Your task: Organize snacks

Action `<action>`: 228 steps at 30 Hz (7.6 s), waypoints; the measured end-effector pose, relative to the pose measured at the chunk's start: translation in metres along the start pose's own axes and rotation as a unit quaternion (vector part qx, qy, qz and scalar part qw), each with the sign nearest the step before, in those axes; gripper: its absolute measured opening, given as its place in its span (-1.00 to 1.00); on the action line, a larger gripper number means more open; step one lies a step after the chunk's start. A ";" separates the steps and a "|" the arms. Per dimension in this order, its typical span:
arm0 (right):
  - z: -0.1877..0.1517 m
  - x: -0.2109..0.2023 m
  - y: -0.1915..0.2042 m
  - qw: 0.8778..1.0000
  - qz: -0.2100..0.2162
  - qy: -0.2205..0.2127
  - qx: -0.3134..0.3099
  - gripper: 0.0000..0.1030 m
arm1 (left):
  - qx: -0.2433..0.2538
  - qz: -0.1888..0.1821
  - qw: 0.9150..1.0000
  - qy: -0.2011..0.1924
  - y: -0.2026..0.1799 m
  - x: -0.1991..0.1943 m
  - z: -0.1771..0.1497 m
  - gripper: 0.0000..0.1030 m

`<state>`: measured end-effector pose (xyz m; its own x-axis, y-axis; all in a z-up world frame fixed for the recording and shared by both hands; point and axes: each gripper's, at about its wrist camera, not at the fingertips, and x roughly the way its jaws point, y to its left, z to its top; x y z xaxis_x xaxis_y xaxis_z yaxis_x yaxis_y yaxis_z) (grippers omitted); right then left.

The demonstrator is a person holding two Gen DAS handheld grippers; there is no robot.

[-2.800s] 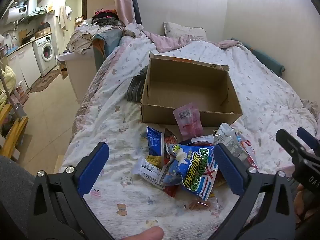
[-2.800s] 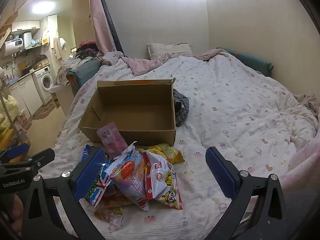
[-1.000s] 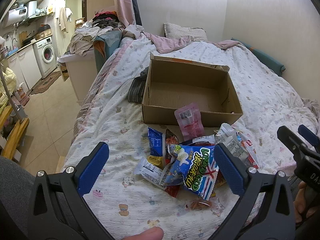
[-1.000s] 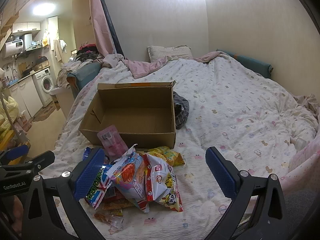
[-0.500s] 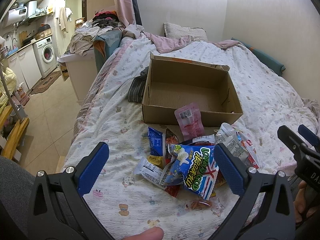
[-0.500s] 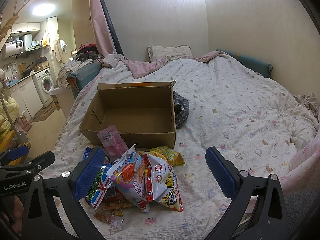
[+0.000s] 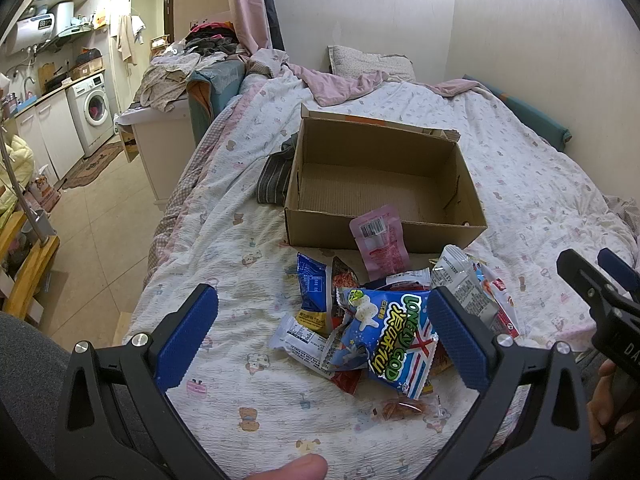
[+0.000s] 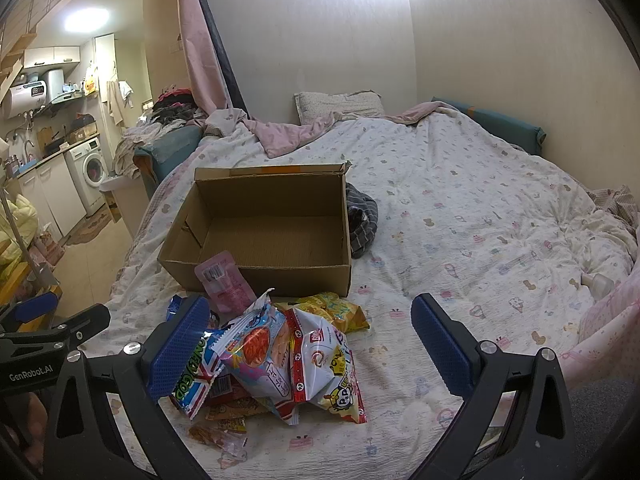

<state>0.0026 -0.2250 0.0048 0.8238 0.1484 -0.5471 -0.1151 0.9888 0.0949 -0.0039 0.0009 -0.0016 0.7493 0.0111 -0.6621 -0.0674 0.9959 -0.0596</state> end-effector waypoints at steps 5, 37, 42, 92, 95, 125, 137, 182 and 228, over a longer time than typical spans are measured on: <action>0.000 0.000 0.000 1.000 0.000 0.000 0.000 1.00 | -0.001 0.000 1.000 0.000 -0.001 0.000 0.000 1.00; 0.022 0.100 -0.084 0.944 0.095 0.281 0.141 1.00 | 0.029 -0.013 0.984 0.178 0.000 0.085 0.071 1.00; 0.020 0.120 -0.098 0.930 0.113 0.308 0.168 1.00 | 0.015 -0.009 0.979 0.203 0.008 0.103 0.064 1.00; 0.020 0.135 -0.089 0.941 0.153 0.269 0.138 0.05 | -0.065 0.013 0.929 0.364 0.059 0.193 0.011 0.73; 0.018 0.137 -0.087 0.940 0.152 0.273 0.136 0.05 | -0.068 -0.002 0.937 0.343 0.053 0.190 0.018 0.73; 0.018 0.135 -0.079 0.940 0.175 0.254 0.143 0.05 | -0.102 -0.067 0.948 0.294 0.044 0.179 0.024 -0.47; 0.043 0.114 -0.075 0.943 0.229 0.180 0.160 0.05 | -0.082 -0.070 0.971 0.211 0.043 0.139 0.074 -0.47; 0.084 0.259 -0.023 0.927 0.255 0.244 0.126 0.05 | 0.013 -0.069 0.986 0.151 -0.024 0.214 0.134 -0.45; 0.102 0.241 -0.033 0.954 0.218 0.177 0.104 0.79 | 0.009 -0.056 0.988 0.141 -0.023 0.211 0.135 0.67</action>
<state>0.2616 -0.2232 -0.0458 0.4794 0.5772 -0.6611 -0.2609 0.8130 0.5206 0.2447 -0.0080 -0.0397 0.5376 -0.1217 -0.8344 0.0183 0.9910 -0.1327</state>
